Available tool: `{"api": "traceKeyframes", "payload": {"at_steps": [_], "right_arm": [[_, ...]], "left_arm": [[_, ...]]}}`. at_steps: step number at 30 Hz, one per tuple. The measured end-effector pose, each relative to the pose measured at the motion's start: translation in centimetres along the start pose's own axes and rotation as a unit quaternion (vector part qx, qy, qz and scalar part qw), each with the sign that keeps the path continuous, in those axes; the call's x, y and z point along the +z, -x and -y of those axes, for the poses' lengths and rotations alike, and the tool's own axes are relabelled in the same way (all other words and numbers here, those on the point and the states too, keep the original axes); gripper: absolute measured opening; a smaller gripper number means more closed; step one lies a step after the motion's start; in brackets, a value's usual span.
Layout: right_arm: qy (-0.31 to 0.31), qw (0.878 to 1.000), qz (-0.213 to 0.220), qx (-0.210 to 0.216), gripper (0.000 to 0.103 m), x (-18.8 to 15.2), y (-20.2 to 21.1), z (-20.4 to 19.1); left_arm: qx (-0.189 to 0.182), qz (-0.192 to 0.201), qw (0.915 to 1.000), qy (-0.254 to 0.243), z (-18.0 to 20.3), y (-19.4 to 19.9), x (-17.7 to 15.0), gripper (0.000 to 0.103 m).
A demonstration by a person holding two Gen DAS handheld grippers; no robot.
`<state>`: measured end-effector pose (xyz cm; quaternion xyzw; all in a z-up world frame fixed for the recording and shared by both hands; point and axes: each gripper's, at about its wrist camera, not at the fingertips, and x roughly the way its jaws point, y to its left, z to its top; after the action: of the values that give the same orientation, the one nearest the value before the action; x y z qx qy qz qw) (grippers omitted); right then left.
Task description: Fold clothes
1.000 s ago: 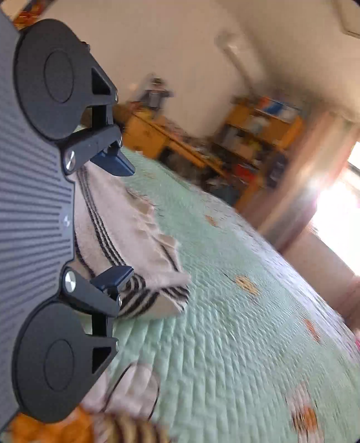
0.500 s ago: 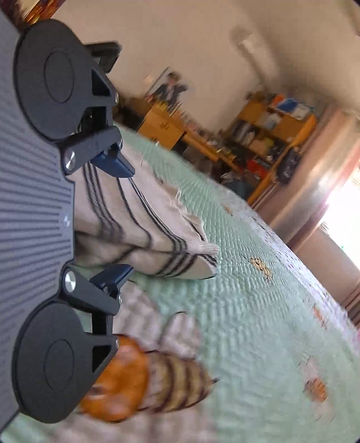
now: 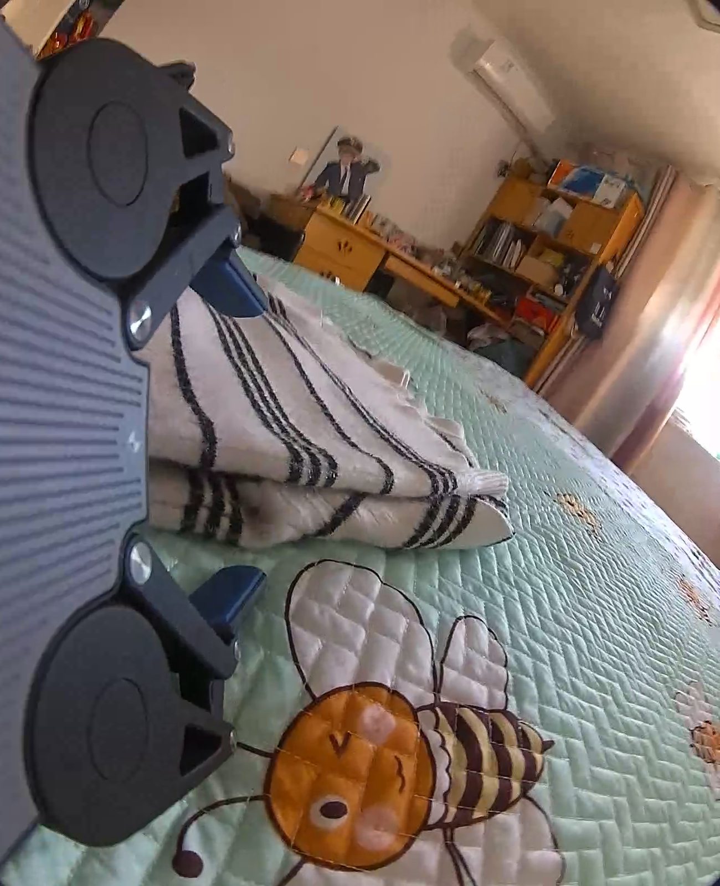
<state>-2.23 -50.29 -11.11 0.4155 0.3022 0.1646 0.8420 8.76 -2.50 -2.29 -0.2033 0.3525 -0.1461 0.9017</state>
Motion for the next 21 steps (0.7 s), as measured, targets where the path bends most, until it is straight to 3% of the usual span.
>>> {"api": "traceKeyframes", "payload": {"at_steps": [2,4,7,10,13,16,21], "right_arm": [[0.006,1.000,0.023,-0.008,0.096,-0.2,0.8,-0.7],[0.060,0.997,0.036,-0.019,0.096,-0.4,1.2,-2.9],[0.143,0.989,0.015,-0.017,0.096,-0.6,0.3,-6.4],[0.147,0.989,-0.011,-0.008,0.096,0.0,-1.4,-7.4],[0.126,0.992,-0.006,-0.004,0.096,1.3,-2.4,-6.8],[0.156,0.988,-0.008,-0.003,0.096,4.4,-3.9,-6.7],[0.254,0.965,-0.063,0.001,0.096,10.3,-8.7,-7.8]], "left_arm": [[0.030,0.026,0.9991,0.014,-1.3,0.6,0.6,0.100],[0.036,0.019,0.9981,0.046,-3.2,0.3,1.3,0.100],[0.026,-0.002,0.9964,0.081,-5.4,-1.0,2.3,0.099],[0.017,-0.010,0.9979,0.062,-5.2,-2.7,3.8,0.098],[0.014,-0.024,0.9994,0.021,-4.4,-5.2,5.9,0.099],[0.015,-0.057,0.9972,-0.047,-2.8,-9.0,8.3,0.099],[-0.001,-0.086,0.9805,-0.177,0.2,-14.0,11.4,0.098]]}}
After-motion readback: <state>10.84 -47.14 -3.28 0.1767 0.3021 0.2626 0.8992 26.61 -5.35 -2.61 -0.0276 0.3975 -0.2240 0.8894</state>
